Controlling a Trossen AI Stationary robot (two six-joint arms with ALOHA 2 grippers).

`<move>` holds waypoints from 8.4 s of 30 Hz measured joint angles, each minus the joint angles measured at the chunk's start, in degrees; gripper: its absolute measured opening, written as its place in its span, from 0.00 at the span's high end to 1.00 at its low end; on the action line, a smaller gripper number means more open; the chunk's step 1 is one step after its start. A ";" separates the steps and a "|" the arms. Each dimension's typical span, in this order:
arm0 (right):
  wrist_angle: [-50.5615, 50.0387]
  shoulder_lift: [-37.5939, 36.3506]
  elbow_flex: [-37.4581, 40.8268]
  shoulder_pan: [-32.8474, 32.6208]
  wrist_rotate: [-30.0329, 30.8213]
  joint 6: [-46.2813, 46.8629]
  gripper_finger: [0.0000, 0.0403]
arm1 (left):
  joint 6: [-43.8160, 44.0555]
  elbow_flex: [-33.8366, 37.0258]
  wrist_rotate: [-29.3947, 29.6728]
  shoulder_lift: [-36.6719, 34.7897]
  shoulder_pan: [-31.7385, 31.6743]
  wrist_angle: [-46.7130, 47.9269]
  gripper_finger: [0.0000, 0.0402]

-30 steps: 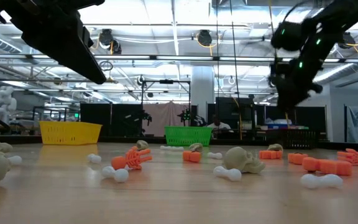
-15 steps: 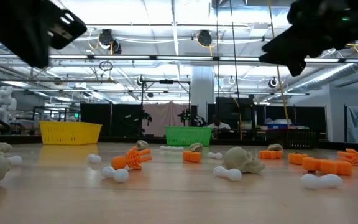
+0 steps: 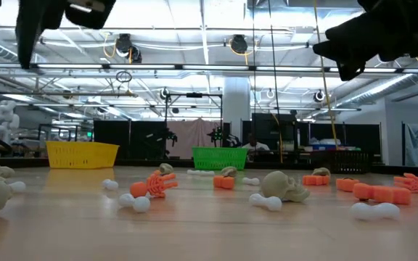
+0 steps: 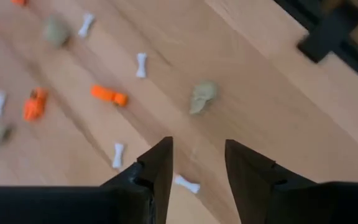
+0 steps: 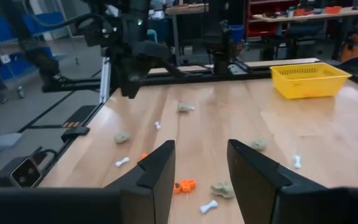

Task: Sort Halloween decoration
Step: Put the white bone toy into the black bin

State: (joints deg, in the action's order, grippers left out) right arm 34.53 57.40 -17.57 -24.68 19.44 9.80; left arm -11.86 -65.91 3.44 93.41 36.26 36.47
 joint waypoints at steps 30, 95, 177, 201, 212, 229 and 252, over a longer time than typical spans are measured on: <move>-0.05 1.17 -0.27 -0.55 -0.02 -0.67 0.67 | -18.40 -3.30 -0.48 7.56 -3.03 8.18 0.40; -1.12 1.17 -0.28 -0.53 -0.11 -1.53 0.67 | -27.96 -3.34 -6.43 15.91 -7.29 10.38 0.43; -1.78 1.19 -0.26 -0.54 -0.11 -1.51 0.67 | -27.25 -3.27 -2.78 13.46 -5.35 10.57 0.76; -0.92 1.19 -0.24 -0.54 -0.09 -0.85 0.67 | -26.02 -12.67 14.94 13.44 -6.42 10.57 0.76; 6.16 8.51 -0.19 -0.54 -0.07 1.37 0.67 | -27.69 -18.70 19.49 13.44 -9.31 10.61 0.76; 46.41 34.06 -2.32 0.32 -2.95 0.80 0.67 | -38.29 -32.35 28.80 13.35 -9.39 10.07 0.76; 55.31 44.86 -16.78 2.62 -13.55 -2.58 0.67 | -43.99 -35.86 31.58 13.35 -7.21 4.84 0.76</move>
State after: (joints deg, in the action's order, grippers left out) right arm 89.84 102.26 -34.35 -22.06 5.89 7.22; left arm -55.86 -101.78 35.02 106.76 29.06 41.31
